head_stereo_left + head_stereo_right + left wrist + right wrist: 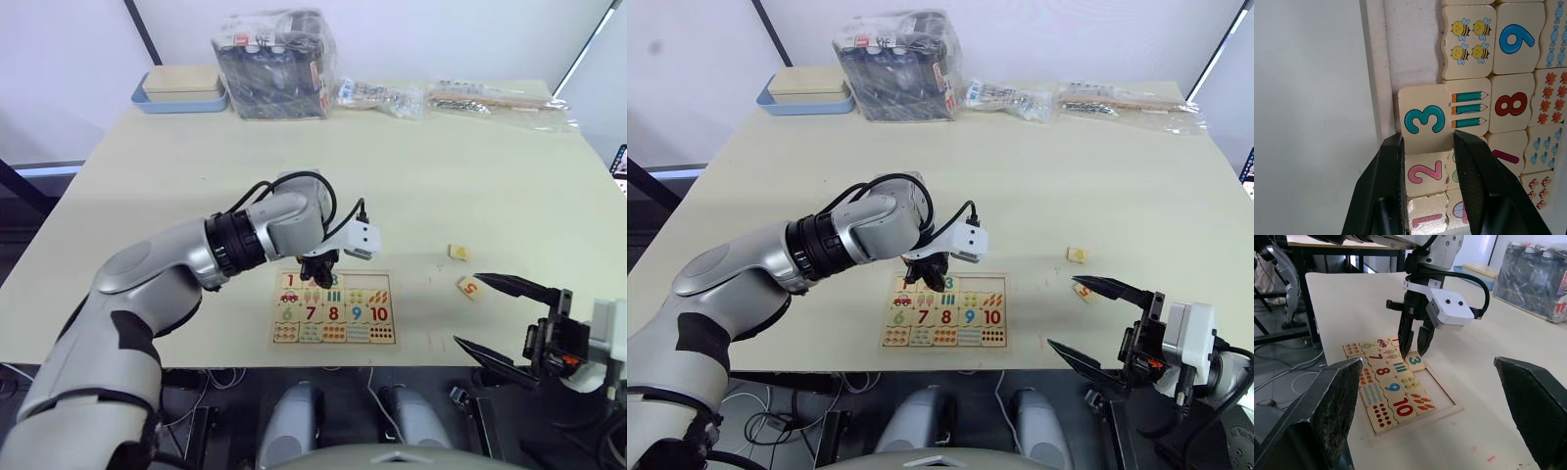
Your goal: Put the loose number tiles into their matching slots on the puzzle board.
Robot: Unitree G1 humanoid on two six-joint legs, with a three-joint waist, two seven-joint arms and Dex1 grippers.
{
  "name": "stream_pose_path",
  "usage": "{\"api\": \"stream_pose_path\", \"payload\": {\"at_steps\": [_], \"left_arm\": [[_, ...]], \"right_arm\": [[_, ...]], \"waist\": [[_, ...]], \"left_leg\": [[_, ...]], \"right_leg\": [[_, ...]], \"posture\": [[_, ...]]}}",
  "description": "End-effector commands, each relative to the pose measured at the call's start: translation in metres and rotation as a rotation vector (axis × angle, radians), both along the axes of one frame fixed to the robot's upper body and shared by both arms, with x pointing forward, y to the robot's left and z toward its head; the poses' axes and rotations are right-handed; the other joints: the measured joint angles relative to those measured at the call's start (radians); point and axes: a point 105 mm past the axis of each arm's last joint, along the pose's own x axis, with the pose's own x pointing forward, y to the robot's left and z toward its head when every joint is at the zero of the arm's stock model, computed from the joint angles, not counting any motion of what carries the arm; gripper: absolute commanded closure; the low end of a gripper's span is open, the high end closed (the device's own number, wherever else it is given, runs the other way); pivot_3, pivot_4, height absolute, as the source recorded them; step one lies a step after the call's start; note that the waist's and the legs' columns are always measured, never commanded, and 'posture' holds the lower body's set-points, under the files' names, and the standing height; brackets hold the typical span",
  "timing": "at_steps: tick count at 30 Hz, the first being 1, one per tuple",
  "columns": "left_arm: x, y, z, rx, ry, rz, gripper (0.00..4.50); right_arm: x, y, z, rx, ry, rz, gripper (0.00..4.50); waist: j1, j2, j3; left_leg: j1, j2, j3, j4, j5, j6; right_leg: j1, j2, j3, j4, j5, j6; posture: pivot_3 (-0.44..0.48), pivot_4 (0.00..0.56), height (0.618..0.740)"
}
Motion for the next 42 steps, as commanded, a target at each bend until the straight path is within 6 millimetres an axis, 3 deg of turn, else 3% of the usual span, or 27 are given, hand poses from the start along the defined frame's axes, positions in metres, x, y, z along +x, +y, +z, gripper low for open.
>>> {"api": "stream_pose_path", "payload": {"at_steps": [1, 5, 11, 16, 19, 24, 30, 33, 37, 38, 40, 41, 42], "left_arm": [[-0.002, -0.004, 0.005, -0.038, 0.002, 0.000, 3.55], [-0.001, -0.003, 0.008, -0.050, -0.001, -0.005, 3.55], [-0.002, -0.005, 0.008, -0.074, -0.005, 0.021, 0.68], [0.002, -0.007, 0.025, -0.143, -0.024, 0.036, 0.68], [0.003, -0.011, 0.048, -0.273, -0.013, 0.043, 0.68], [0.006, -0.006, 0.069, -0.523, -0.012, -0.002, 0.68], [0.014, 0.010, 0.065, -0.607, -0.034, -0.037, 0.68], [0.023, 0.017, 0.053, -0.605, -0.134, -0.124, 0.68], [0.027, 0.025, 0.039, -0.639, -0.139, -0.129, 0.68], [0.029, 0.029, 0.034, -0.631, -0.147, -0.127, 1.20], [0.030, 0.034, 0.030, -0.627, -0.151, -0.143, 1.76], [0.028, 0.036, 0.028, -0.626, -0.140, -0.145, 2.41], [0.027, 0.038, 0.026, -0.619, -0.136, -0.153, 2.66]], "right_arm": [[-0.004, 0.005, 0.007, 0.000, -0.037, 0.023, 0.00], [-0.002, 0.004, 0.006, 0.001, -0.035, 0.023, 0.00], [-0.002, 0.004, 0.006, 0.003, -0.035, 0.027, 0.00], [-0.001, 0.004, 0.006, 0.004, -0.036, 0.029, 0.00], [-0.001, 0.004, 0.005, 0.005, -0.038, 0.029, 0.00], [-0.001, 0.003, 0.005, 0.003, -0.038, 0.024, 0.00], [-0.002, 0.003, 0.004, 0.005, -0.039, 0.015, 0.00], [-0.002, 0.003, 0.004, 0.006, -0.039, 0.013, 0.00], [-0.001, 0.003, 0.004, 0.004, -0.040, 0.014, 0.00], [0.000, 0.003, 0.004, 0.004, -0.041, 0.015, 0.00], [0.000, 0.003, 0.004, 0.002, -0.041, 0.015, 0.00], [0.000, 0.003, 0.004, 0.001, -0.041, 0.015, 0.00], [0.001, 0.003, 0.003, 0.001, -0.040, 0.014, 0.00]], "waist": [[0.000, 0.000, 0.000], [0.000, 0.000, 0.000], [0.002, 0.000, 0.000], [0.000, 0.000, 0.000], [0.000, 0.000, 0.000], [-0.001, 0.001, 0.000], [0.002, 0.000, 0.000], [0.001, 0.000, 0.000], [0.001, 0.000, 0.000], [0.001, 0.000, 0.000], [0.000, 0.000, 0.000], [0.001, 0.000, 0.000], [0.001, 0.000, 0.000]], "left_leg": [[0.000, 0.000, 0.000, 0.000, 0.000, 0.000], [0.000, 0.000, 0.000, 0.000, 0.000, 0.000], [0.000, 0.000, 0.000, 0.000, 0.000, 0.000], [0.000, 0.000, 0.000, 0.000, 0.000, 0.000], [0.000, 0.000, 0.000, 0.000, 0.000, 0.000], [0.000, 0.001, 0.000, 0.000, 0.000, 0.000], [0.001, 0.000, 0.001, 0.001, 0.000, 0.000], [0.000, 0.000, 0.000, 0.002, 0.000, 0.000], [0.000, 0.000, 0.001, 0.002, 0.000, 0.000], [0.000, 0.000, 0.000, 0.002, 0.000, 0.000], [0.000, 0.000, 0.001, 0.002, 0.000, 0.000], [0.000, 0.000, 0.001, 0.002, 0.000, 0.000], [0.000, 0.000, 0.001, 0.002, 0.000, 0.000]], "right_leg": [[0.000, 0.000, 0.000, 0.000, 0.000, 0.000], [0.000, 0.000, 0.000, 0.000, 0.000, 0.000], [0.000, 0.000, 0.000, 0.000, 0.000, 0.000], [0.000, 0.000, 0.000, 0.000, 0.000, 0.000], [0.000, 0.000, 0.000, 0.000, 0.000, 0.000], [0.000, 0.000, 0.000, 0.002, 0.000, 0.000], [0.000, 0.000, 0.000, 0.002, 0.000, 0.000], [0.000, -0.001, 0.000, 0.002, 0.000, 0.000], [0.000, 0.000, 0.000, 0.003, 0.000, 0.000], [0.000, 0.000, 0.000, 0.003, 0.000, 0.000], [0.000, 0.000, 0.000, 0.003, 0.000, 0.000], [0.000, 0.000, 0.000, 0.003, 0.000, 0.000], [0.000, 0.000, 0.000, 0.003, 0.000, 0.000]], "posture": [[0.000, 0.150, 0.740], [0.000, 0.150, 0.740], [0.000, 0.150, 0.740], [0.000, 0.150, 0.740], [0.000, 0.150, 0.740], [0.000, 0.150, 0.740], [0.000, 0.150, 0.740], [0.000, 0.150, 0.740], [0.000, 0.150, 0.740], [0.000, 0.150, 0.740], [0.000, 0.150, 0.740], [0.000, 0.150, 0.740], [0.000, 0.150, 0.740]]}}
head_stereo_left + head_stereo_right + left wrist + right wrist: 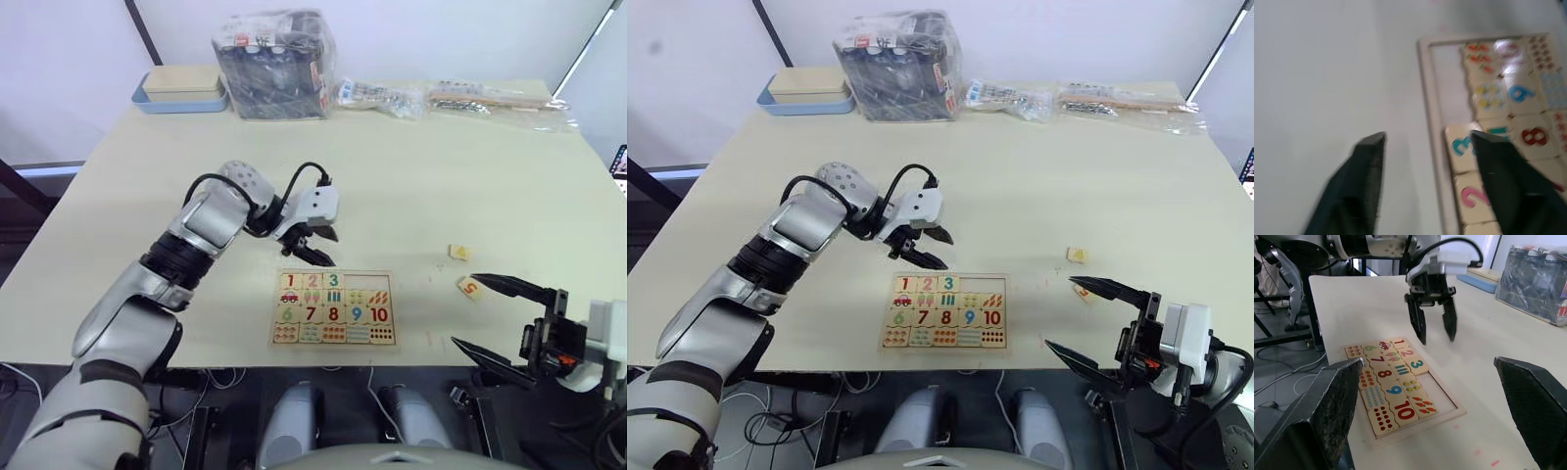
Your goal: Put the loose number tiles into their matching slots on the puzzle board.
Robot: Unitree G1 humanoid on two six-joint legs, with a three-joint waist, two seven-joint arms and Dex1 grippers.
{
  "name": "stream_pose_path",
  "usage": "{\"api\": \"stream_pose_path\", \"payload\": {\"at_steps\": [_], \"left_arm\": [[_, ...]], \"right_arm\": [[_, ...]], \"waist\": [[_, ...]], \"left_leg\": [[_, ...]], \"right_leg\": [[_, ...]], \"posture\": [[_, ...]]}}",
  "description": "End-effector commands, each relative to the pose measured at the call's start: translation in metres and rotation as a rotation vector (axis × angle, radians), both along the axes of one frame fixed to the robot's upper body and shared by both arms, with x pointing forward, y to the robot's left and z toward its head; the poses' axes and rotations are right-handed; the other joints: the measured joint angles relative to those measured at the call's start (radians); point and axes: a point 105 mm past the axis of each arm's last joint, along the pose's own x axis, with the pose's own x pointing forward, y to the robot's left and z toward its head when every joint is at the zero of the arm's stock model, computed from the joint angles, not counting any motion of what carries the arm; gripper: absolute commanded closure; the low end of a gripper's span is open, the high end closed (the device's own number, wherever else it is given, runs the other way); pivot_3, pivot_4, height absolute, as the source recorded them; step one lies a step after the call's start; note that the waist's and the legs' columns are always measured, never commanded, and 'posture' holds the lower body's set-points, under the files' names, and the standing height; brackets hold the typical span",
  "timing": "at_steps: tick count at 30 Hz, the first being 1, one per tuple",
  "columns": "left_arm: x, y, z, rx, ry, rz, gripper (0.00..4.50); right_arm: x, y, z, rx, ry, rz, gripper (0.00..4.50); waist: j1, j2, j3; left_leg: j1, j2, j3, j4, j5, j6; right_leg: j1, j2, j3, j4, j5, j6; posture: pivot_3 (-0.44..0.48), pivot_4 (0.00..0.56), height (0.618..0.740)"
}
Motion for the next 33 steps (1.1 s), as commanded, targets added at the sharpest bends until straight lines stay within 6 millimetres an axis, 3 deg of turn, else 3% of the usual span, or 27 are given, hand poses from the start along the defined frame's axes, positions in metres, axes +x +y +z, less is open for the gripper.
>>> {"api": "stream_pose_path", "payload": {"at_steps": [1, 4, 5, 19, 33], "left_arm": [[0.001, 0.007, 0.009, -0.007, -0.054, -0.027, 2.94], [0.000, 0.010, 0.005, 0.006, -0.048, -0.038, 4.39], [-0.002, 0.010, 0.004, 0.008, -0.039, -0.046, 4.47], [-0.023, 0.019, -0.004, 0.081, 0.041, -0.132, 4.47], [-0.022, 0.012, -0.011, 0.103, 0.032, -0.145, 4.47]], "right_arm": [[0.000, 0.001, 0.005, -0.008, -0.036, 0.001, 0.00], [0.001, 0.002, 0.005, -0.009, -0.036, 0.002, 0.00], [0.001, 0.002, 0.005, -0.010, -0.036, 0.002, 0.00], [0.001, 0.002, 0.004, -0.010, -0.038, -0.002, 0.00], [-0.001, 0.002, 0.004, -0.010, -0.037, -0.009, 0.00]], "waist": [[0.001, 0.000, 0.000], [0.001, 0.000, 0.000], [0.001, 0.000, 0.000], [0.000, 0.000, 0.000], [0.000, 0.000, 0.000]], "left_leg": [[0.000, 0.000, 0.000, 0.000, 0.000, 0.000], [0.000, 0.000, 0.000, 0.000, 0.000, 0.000], [0.000, 0.000, 0.000, 0.000, 0.000, 0.000], [0.000, 0.000, 0.000, 0.000, 0.000, 0.000], [0.000, 0.000, 0.000, 0.000, 0.000, 0.000]], "right_leg": [[0.000, 0.000, 0.000, 0.000, 0.000, 0.000], [0.000, 0.000, 0.000, 0.000, 0.000, 0.000], [0.000, 0.000, 0.000, 0.000, 0.000, 0.000], [0.000, 0.000, 0.000, 0.000, 0.000, 0.000], [0.000, 0.000, 0.000, 0.000, 0.000, 0.000]], "posture": [[0.000, 0.150, 0.740], [0.000, 0.150, 0.740], [0.000, 0.150, 0.740], [0.000, 0.150, 0.740], [0.000, 0.150, 0.740]]}}
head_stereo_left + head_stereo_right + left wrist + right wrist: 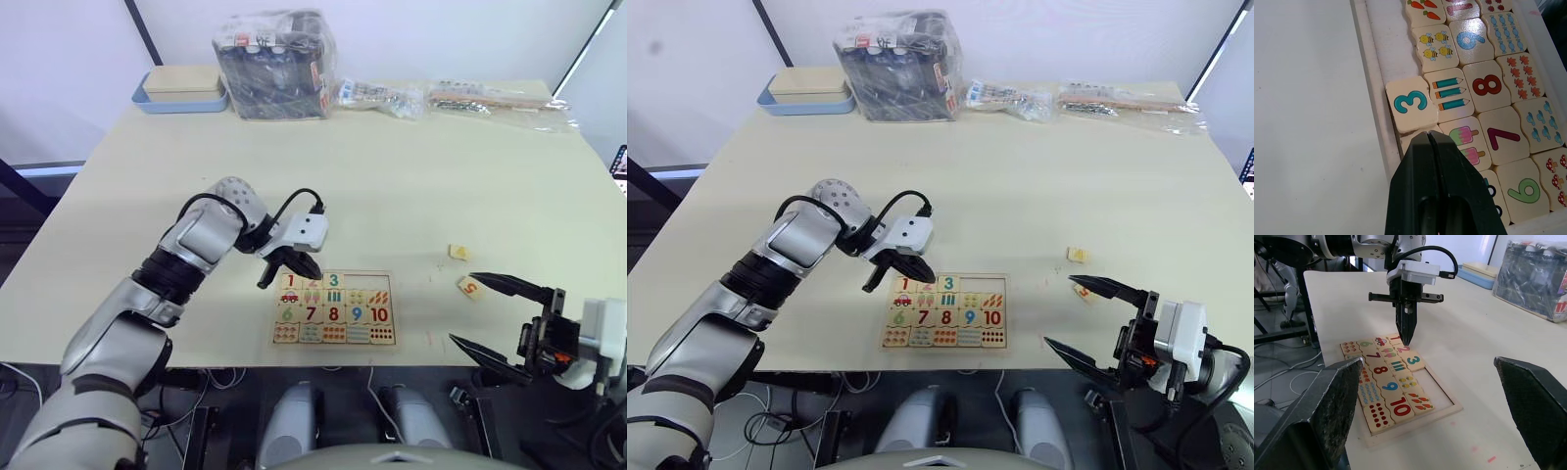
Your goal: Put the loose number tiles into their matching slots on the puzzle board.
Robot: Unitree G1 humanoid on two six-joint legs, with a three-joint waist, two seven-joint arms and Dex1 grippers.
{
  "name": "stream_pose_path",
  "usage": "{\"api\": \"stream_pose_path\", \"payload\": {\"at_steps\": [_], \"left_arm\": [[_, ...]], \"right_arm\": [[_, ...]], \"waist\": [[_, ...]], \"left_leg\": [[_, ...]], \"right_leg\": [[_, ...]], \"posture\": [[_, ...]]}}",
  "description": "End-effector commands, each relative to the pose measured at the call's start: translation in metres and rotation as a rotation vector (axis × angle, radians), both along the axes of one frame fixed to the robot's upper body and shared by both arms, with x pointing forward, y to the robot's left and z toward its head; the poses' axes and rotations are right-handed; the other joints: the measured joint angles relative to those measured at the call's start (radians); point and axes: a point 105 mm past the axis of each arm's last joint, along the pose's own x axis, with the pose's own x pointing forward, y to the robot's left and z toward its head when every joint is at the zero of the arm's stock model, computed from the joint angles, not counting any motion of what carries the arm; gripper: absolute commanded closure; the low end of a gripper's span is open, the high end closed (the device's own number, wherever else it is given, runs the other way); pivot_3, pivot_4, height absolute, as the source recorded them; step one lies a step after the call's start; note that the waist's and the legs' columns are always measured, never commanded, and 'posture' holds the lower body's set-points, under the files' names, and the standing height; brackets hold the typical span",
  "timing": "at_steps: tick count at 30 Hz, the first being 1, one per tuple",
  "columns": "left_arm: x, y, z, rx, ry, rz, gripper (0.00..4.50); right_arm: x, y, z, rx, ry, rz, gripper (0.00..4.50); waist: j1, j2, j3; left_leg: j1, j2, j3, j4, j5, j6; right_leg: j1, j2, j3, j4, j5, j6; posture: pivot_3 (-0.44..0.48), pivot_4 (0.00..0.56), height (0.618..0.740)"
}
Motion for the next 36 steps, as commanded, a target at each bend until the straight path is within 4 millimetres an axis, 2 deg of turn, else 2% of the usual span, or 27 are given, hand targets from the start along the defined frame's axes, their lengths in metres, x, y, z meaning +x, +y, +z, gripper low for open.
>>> {"api": "stream_pose_path", "payload": {"at_steps": [1, 36], "left_arm": [[0.0000, -0.0036, 0.0062, -0.002, -0.022, -0.024, 4.47], [-0.0037, -0.0070, -0.0031, 0.037, -0.012, -0.034, 4.47]], "right_arm": [[-0.0037, 0.0028, 0.0075, 0.001, -0.042, 0.010, 0.00], [-0.0064, 0.0025, 0.0068, 0.002, -0.032, 0.013, 0.00]], "waist": [[0.000, 0.000, 0.000], [0.000, 0.000, 0.000]], "left_leg": [[0.000, 0.000, 0.000, 0.000, 0.000, 0.000], [0.000, 0.000, 0.000, 0.000, 0.000, 0.000]], "right_leg": [[0.000, 0.000, 0.000, 0.000, 0.000, 0.000], [0.000, 0.000, 0.000, 0.000, 0.000, 0.000]], "posture": [[0.000, 0.150, 0.740], [0.000, 0.150, 0.740]]}}
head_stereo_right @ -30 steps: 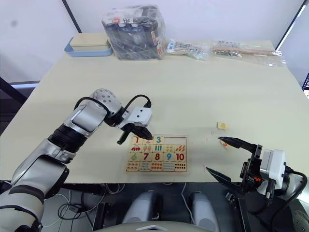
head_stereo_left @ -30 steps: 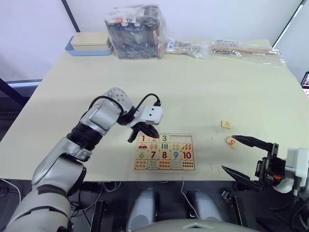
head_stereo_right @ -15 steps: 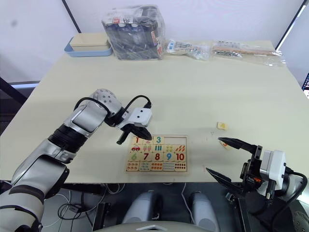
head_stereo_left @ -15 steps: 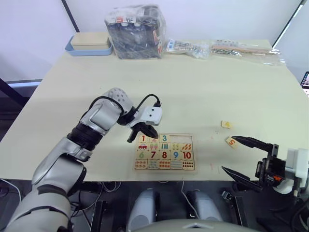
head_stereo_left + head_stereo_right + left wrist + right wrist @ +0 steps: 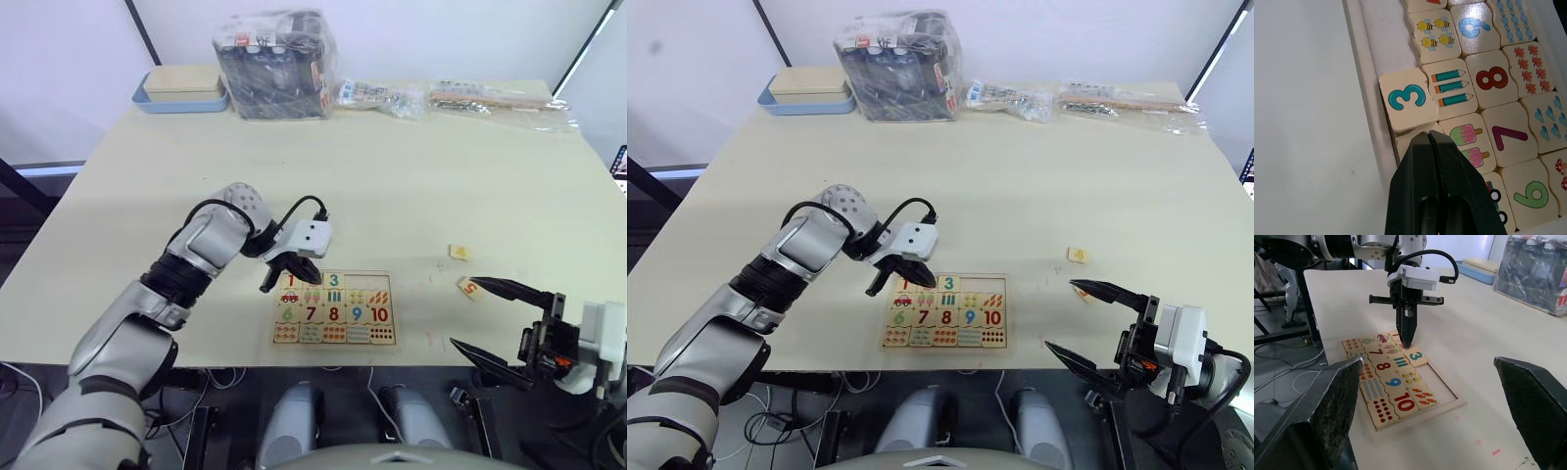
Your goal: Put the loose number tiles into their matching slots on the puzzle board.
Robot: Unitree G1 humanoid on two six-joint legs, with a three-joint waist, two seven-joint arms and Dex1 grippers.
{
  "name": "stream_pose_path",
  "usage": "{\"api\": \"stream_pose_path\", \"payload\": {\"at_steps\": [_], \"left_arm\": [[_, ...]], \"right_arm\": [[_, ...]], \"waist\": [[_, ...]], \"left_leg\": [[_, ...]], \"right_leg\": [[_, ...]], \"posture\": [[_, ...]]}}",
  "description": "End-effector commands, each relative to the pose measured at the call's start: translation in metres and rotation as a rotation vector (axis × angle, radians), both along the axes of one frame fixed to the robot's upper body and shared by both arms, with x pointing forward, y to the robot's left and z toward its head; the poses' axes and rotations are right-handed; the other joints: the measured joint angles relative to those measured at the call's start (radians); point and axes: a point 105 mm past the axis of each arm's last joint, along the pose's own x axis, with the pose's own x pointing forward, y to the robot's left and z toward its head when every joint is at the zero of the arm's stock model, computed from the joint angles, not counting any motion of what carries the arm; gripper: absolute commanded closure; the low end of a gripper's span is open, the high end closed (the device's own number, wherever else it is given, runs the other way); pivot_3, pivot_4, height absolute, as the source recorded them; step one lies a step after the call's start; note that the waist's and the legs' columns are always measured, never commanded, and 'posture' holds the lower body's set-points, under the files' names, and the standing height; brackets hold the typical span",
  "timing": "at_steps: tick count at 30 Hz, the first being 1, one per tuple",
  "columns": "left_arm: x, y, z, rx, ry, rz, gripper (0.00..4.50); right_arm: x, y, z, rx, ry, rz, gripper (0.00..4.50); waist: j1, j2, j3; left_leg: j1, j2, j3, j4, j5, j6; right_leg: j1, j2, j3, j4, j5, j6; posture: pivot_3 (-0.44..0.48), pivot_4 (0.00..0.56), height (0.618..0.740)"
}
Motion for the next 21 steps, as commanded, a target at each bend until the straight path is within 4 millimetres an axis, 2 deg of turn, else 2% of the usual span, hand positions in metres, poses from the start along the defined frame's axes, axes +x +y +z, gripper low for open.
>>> {"api": "stream_pose_path", "payload": {"at_steps": [1, 21], "left_arm": [[-0.0030, -0.0046, 0.0069, -0.004, -0.019, -0.037, 4.47], [-0.0050, -0.0065, 0.0052, -0.006, -0.014, -0.048, 4.47]], "right_arm": [[-0.0037, 0.0032, 0.0098, 0.001, -0.050, 0.018, 0.00], [-0.0019, 0.0046, 0.0095, 0.004, -0.052, 0.017, 0.00]], "waist": [[0.000, 0.000, 0.000], [0.000, 0.000, 0.000]], "left_leg": [[0.000, 0.000, 0.000, 0.000, 0.000, 0.000], [0.000, 0.000, 0.000, 0.000, 0.000, 0.000]], "right_leg": [[0.000, 0.000, 0.000, 0.000, 0.000, 0.000], [0.000, 0.000, 0.000, 0.000, 0.000, 0.000]], "posture": [[0.000, 0.150, 0.740], [0.000, 0.150, 0.740]]}}
